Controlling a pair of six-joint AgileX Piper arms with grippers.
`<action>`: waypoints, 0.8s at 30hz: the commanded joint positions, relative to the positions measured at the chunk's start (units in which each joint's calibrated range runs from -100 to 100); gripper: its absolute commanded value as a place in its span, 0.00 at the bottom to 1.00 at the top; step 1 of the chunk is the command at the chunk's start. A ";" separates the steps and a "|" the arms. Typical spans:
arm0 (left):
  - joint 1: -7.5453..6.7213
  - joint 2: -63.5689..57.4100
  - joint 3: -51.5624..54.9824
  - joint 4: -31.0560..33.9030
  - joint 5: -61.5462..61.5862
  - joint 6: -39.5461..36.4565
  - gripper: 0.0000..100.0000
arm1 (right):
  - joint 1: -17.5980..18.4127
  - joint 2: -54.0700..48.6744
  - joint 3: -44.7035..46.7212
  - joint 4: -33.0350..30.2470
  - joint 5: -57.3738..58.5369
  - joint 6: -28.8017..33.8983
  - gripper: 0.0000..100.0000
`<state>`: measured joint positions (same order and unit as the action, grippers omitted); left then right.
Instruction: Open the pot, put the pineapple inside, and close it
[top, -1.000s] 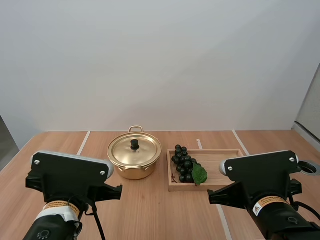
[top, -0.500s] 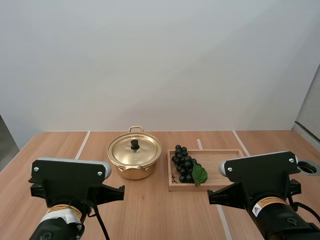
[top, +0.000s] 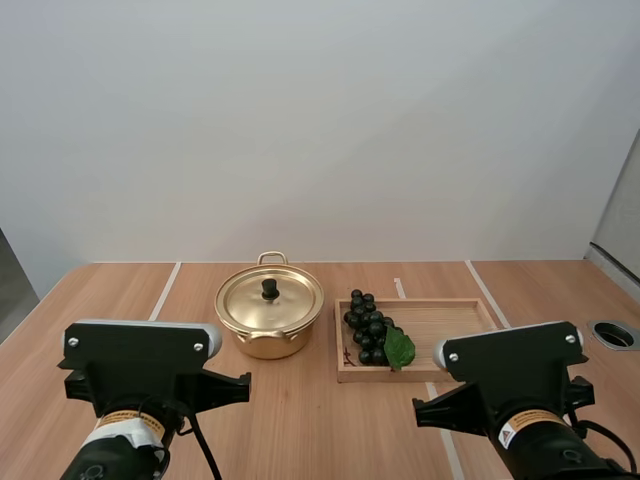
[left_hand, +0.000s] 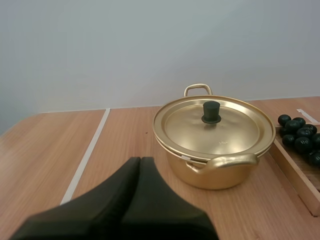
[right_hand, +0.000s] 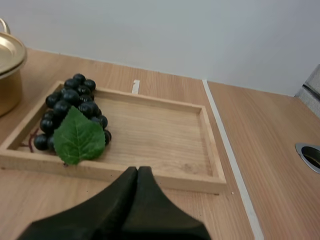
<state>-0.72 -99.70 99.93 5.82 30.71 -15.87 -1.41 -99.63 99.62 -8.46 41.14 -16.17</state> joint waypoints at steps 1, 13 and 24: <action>-0.01 -0.30 0.07 -1.40 -0.43 -0.36 0.00 | 0.12 -0.37 0.38 -1.54 0.13 0.14 0.00; 0.25 -0.30 0.07 -2.15 -0.43 -0.36 0.00 | 0.12 -0.37 0.38 1.90 -5.66 0.14 0.00; 0.41 -0.30 0.07 -6.44 0.25 -0.36 0.00 | 0.12 -0.37 0.38 5.14 -6.88 0.14 0.00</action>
<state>-0.39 -99.70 99.93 1.02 31.28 -15.87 -1.41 -99.63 99.90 -3.74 36.18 -16.17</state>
